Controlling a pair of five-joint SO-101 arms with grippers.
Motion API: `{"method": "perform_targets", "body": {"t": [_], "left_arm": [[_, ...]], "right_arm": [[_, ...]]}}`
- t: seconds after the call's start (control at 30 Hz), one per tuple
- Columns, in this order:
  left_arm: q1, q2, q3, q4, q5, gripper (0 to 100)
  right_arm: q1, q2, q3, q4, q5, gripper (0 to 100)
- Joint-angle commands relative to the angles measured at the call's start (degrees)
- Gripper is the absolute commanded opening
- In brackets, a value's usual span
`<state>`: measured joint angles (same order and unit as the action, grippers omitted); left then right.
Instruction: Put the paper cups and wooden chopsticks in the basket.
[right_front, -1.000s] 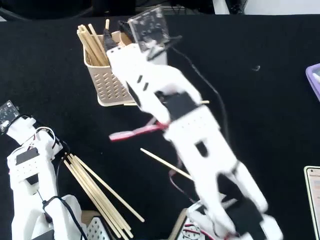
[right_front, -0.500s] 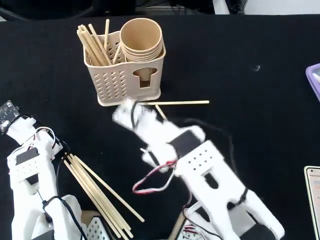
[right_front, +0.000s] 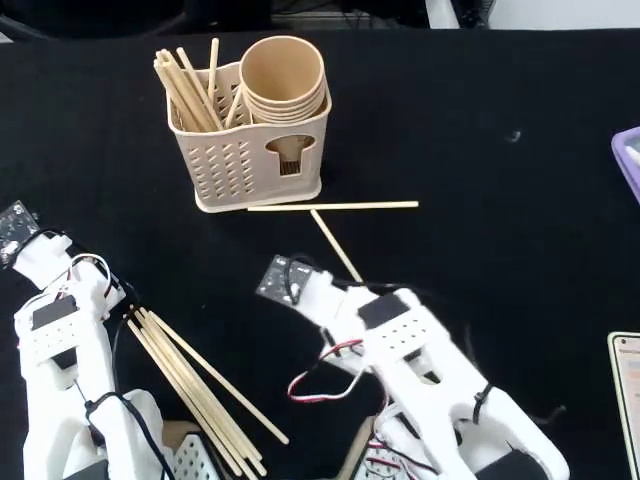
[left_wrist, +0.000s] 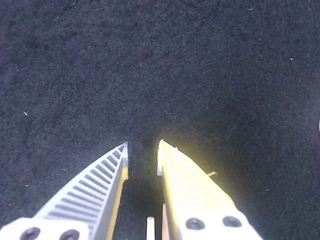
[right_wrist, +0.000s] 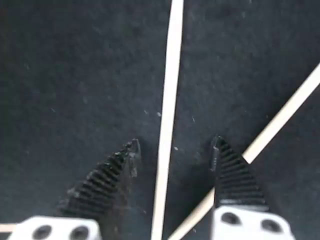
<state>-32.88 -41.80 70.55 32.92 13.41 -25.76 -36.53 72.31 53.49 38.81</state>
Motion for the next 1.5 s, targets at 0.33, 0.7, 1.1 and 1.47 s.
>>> {"method": "perform_targets", "body": {"t": [0.33,0.7,1.1,1.47], "left_arm": [[0.0,-1.2,-0.5,-1.0,0.4,11],[0.0,-1.2,-0.5,-1.0,0.4,11],[0.0,-1.2,-0.5,-1.0,0.4,11],[0.0,-1.2,-0.5,-1.0,0.4,11]], "right_arm": [[3.9,-2.0,2.8,-0.7,4.6,1.1],[3.0,-2.1,-35.7,21.5,-13.3,1.1],[-8.8,5.2,-64.1,-5.5,-30.7,1.1],[-8.6,22.5,-61.4,-54.2,-34.8,1.1]]}}
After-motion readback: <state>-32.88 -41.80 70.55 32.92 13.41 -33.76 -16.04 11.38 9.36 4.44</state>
